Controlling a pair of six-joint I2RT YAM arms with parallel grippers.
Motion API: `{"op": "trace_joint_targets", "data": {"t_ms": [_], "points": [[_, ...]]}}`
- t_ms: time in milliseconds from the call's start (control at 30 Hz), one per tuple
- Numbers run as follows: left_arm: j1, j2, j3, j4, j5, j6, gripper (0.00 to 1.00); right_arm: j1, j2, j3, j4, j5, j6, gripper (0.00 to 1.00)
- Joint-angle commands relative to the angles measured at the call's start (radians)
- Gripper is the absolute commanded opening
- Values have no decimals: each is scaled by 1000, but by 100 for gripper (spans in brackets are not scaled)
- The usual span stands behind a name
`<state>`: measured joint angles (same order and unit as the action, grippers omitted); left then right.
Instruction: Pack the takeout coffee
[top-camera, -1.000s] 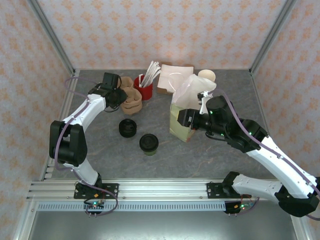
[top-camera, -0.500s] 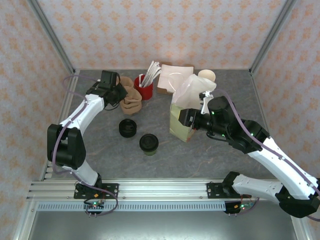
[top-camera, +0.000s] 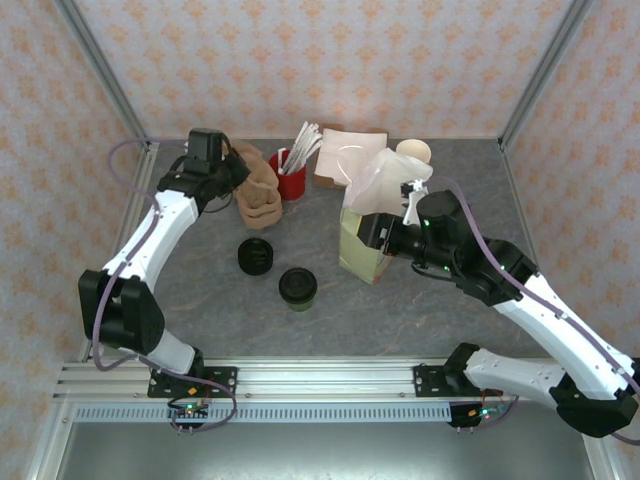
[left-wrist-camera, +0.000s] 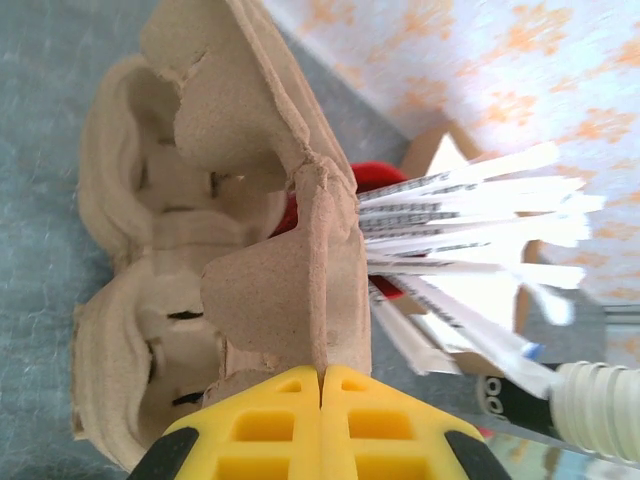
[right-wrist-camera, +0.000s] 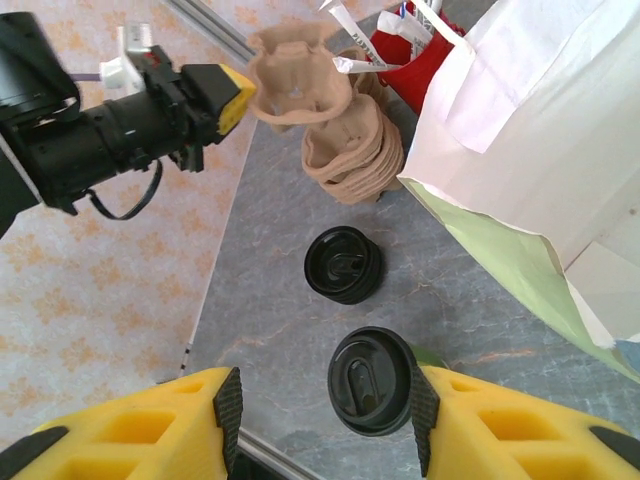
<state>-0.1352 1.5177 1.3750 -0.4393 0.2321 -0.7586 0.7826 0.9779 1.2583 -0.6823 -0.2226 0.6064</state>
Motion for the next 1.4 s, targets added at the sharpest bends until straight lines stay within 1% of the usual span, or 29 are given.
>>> {"op": "trace_joint_targets", "data": {"t_ms": [0, 133, 300, 367, 467, 533, 667, 733, 900, 1000, 1133, 1367], "points": [[6, -80, 61, -46, 10, 35, 0, -39, -1, -20, 89, -83, 41, 50], [3, -164, 104, -106, 52, 61, 0, -73, 21, 2, 129, -158, 51, 50], [-11, -276, 143, -150, 153, 92, 0, -87, 71, 68, 177, -241, 53, 50], [-15, -318, 144, -146, 204, 97, 0, -88, 91, 92, 202, -267, 49, 50], [-24, -374, 145, -119, 312, 97, 0, -89, 123, 125, 241, -302, 41, 50], [-38, -411, 143, -110, 357, 101, 0, -88, 139, 145, 275, -330, 35, 50], [-65, -487, 112, -69, 441, 97, 0, -88, 166, 142, 424, -441, 55, 52], [-77, -518, 96, -51, 478, 86, 0, -88, 173, 141, 467, -466, 52, 53], [-113, -598, 25, 6, 505, 68, 0, -89, 183, 146, 525, -506, 38, 56], [-126, -618, -5, 34, 524, 54, 0, -89, 188, 144, 581, -547, 45, 57], [-151, -630, -30, 69, 532, 28, 0, -88, 198, 133, 661, -570, 76, 59], [-170, -643, -50, 103, 529, 9, 0, -87, 201, 127, 670, -571, 79, 59]]}}
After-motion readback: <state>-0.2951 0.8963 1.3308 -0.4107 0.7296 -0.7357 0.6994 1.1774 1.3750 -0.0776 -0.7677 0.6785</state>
